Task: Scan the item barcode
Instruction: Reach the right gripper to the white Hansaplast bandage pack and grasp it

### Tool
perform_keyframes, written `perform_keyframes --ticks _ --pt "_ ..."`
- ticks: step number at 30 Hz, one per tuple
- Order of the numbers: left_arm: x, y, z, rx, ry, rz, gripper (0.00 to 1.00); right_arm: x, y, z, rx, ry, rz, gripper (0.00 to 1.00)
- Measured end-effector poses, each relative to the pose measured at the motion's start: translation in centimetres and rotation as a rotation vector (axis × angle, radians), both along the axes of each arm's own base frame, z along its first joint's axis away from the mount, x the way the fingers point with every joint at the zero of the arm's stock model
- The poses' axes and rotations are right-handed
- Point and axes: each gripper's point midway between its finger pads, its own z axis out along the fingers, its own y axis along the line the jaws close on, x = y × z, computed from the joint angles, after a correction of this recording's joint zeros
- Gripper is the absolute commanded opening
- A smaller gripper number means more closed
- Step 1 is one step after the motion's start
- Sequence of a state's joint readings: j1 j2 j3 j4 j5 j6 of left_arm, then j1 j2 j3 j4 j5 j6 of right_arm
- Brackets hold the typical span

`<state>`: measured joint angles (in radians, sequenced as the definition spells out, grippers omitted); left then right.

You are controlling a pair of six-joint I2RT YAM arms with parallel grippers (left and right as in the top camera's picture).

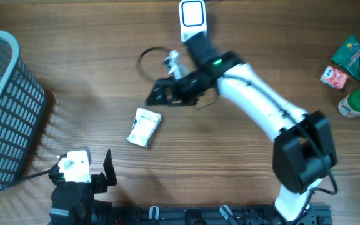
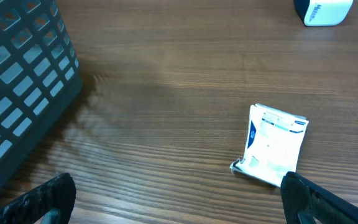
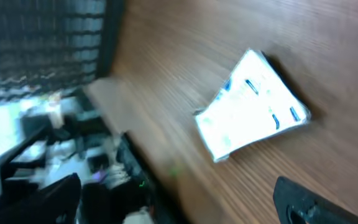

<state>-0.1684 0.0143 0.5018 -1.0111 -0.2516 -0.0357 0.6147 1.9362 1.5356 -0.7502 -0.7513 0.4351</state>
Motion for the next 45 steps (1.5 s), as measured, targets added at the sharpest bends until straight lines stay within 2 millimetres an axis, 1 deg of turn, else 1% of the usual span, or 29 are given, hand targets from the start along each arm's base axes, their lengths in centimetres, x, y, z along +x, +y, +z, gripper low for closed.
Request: perform_keyframes --ticks 1,2,4,6,8,10,11,13,16,20,22,23,24,26,28,29,30,34,38,39,41,44,45 --pt "0.0 0.0 0.0 0.0 0.0 0.0 1.0 -1.1 0.6 -1.2 -0.101 0.03 -0.055 1.0" --pt "0.0 0.0 0.0 0.0 0.0 0.0 1.0 -2.7 0.7 -2.7 -0.235 0.086 -0.149 0.99" --pt "0.0 0.0 0.0 0.0 -0.001 0.0 1.0 -4.2 0.5 -4.6 -0.408 0.126 -0.316 1.0" --pt "0.0 0.0 0.0 0.0 -0.001 0.0 1.0 -4.6 1.4 -5.9 -0.463 0.125 -0.424 1.0" --pt "0.0 0.0 0.0 0.0 -0.001 0.0 1.0 -4.8 2.6 -7.7 -0.493 0.122 -0.502 1.0" --pt "0.0 0.0 0.0 0.0 -0.001 0.0 1.0 -4.9 2.8 -9.4 -0.529 0.13 -0.544 1.0" --pt "0.0 0.0 0.0 0.0 -0.001 0.0 1.0 -4.6 2.6 -10.0 -0.542 0.124 -0.566 1.0" --pt "0.0 0.0 0.0 0.0 -0.001 0.0 1.0 -4.0 2.6 -10.0 -0.536 0.107 -0.595 1.0" --pt "0.0 0.0 0.0 0.0 -0.001 0.0 1.0 -3.1 3.3 -10.1 -0.505 0.082 -0.612 0.99" --pt "0.0 0.0 0.0 0.0 -0.001 0.0 1.0 -2.7 3.7 -11.3 -0.501 0.081 -0.611 1.0" --pt "0.0 0.0 0.0 0.0 -0.001 0.0 1.0 -2.6 3.9 -12.6 -0.514 0.084 -0.607 1.0" --pt "0.0 0.0 0.0 0.0 -0.001 0.0 1.0 -2.4 4.2 -12.4 -0.499 0.078 -0.606 1.0" --pt "0.0 0.0 0.0 0.0 0.0 0.0 1.0 -2.4 4.3 -12.5 -0.501 0.077 -0.599 0.98" --pt "0.0 0.0 0.0 0.0 0.0 0.0 1.0 -2.3 4.5 -12.5 -0.499 0.067 -0.583 0.91" --pt "0.0 0.0 0.0 0.0 0.0 0.0 1.0 -2.4 4.3 -12.7 -0.51 0.058 -0.564 0.75" --pt "0.0 0.0 0.0 0.0 0.0 0.0 1.0 -2.5 4.2 -12.7 -0.518 0.058 -0.558 0.68" --pt "0.0 0.0 0.0 0.0 -0.001 0.0 1.0 -2.8 3.8 -12.9 -0.539 0.058 -0.538 0.66" --pt "0.0 0.0 0.0 0.0 0.0 0.0 1.0 -3.6 2.7 -13.2 -0.597 0.048 -0.479 0.66" --pt "0.0 0.0 0.0 0.0 -0.001 0.0 1.0 -4.4 0.4 -13.2 -0.696 0.046 -0.421 0.66" --pt "0.0 0.0 0.0 0.0 0.0 0.0 1.0 -4.4 -1.0 -13.1 -0.74 0.048 -0.407 0.66" --pt "0.0 0.0 0.0 0.0 -0.001 0.0 1.0 -3.7 -3.1 -12.9 -0.784 0.051 -0.394 0.69" --pt "0.0 0.0 0.0 0.0 -0.001 0.0 1.0 -0.7 -6.5 -12.6 -0.796 0.034 -0.368 0.86" --pt "0.0 0.0 0.0 0.0 0.0 0.0 1.0 -0.1 -7.3 -12.4 -0.798 0.029 -0.354 0.88"
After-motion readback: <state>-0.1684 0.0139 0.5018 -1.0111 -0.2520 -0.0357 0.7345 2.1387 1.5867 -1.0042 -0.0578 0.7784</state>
